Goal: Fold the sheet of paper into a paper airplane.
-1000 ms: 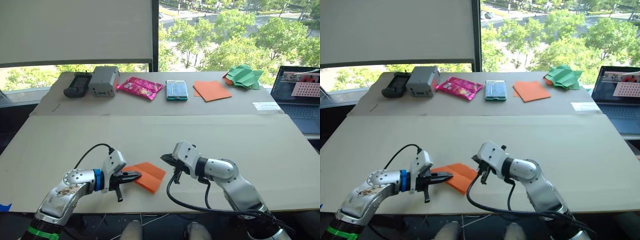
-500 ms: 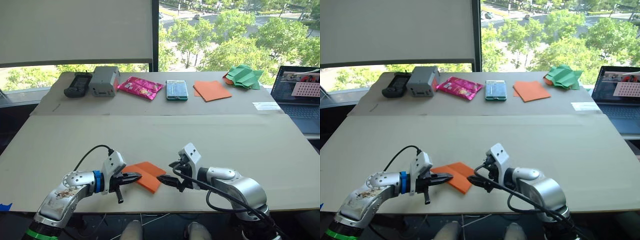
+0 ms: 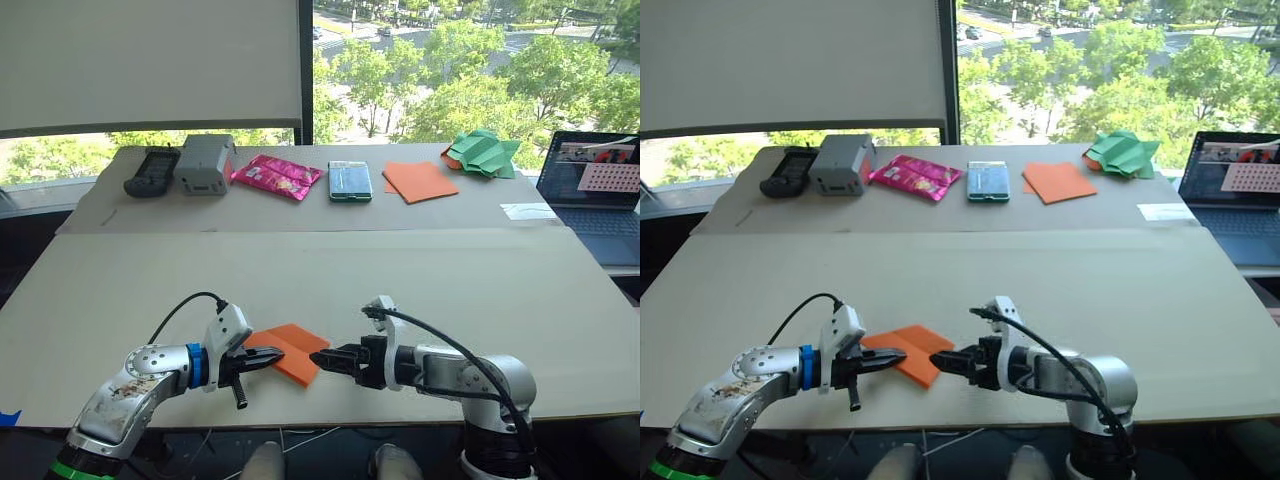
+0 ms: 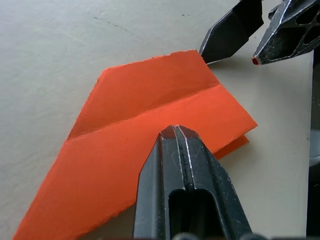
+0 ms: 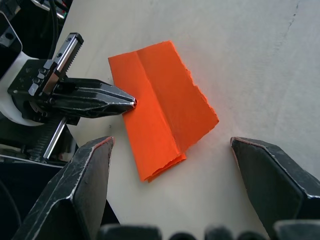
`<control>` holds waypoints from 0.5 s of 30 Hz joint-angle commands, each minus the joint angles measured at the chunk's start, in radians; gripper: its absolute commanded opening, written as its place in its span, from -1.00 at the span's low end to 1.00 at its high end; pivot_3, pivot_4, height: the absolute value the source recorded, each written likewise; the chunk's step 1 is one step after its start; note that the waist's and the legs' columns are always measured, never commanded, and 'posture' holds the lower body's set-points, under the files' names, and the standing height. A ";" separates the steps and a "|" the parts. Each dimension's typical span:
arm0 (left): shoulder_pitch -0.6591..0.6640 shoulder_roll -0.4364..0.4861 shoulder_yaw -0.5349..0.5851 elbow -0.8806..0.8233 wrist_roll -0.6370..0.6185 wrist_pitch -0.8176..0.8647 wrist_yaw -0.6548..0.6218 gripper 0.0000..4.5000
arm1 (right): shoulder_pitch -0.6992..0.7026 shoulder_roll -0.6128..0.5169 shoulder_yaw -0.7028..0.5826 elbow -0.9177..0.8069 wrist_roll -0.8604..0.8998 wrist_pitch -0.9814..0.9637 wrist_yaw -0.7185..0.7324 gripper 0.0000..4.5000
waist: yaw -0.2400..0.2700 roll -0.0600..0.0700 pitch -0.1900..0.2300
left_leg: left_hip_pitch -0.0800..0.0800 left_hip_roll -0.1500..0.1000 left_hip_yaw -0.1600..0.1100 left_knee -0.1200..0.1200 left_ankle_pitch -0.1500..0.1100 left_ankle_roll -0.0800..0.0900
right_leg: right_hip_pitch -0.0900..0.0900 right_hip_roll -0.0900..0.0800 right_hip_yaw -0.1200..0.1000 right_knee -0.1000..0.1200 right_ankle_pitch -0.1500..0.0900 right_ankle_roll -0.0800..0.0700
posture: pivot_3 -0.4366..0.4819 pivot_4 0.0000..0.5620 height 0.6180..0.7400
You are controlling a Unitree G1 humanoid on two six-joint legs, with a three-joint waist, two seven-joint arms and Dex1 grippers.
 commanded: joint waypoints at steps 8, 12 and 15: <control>0.015 0.012 0.029 -0.033 -0.014 -0.003 0.000 -1.00 | -0.046 0.102 -0.036 0.069 0.047 0.028 -0.075 0.84 | -0.017 0.002 0.000 | -0.002 0.000 0.000 -0.001 0.000 0.001 | -0.005 0.000 0.000 0.002 0.000 0.000 | -0.05 -0.47 0.38; 0.019 0.013 0.030 -0.033 -0.013 -0.005 -0.001 -1.00 | -0.033 0.093 -0.001 0.070 0.047 0.025 -0.084 0.84 | -0.017 0.002 0.000 | -0.002 0.000 0.000 -0.001 0.000 0.001 | -0.005 0.000 0.000 0.002 0.000 0.000 | -0.05 -0.47 0.38; 0.017 0.012 0.032 -0.031 -0.013 -0.005 0.000 -1.00 | -0.030 0.095 0.007 0.072 0.051 0.020 -0.089 0.47 | -0.018 0.003 0.000 | -0.002 0.000 0.000 -0.001 0.000 0.000 | -0.005 0.000 0.000 0.002 0.000 0.000 | -0.05 -0.47 0.38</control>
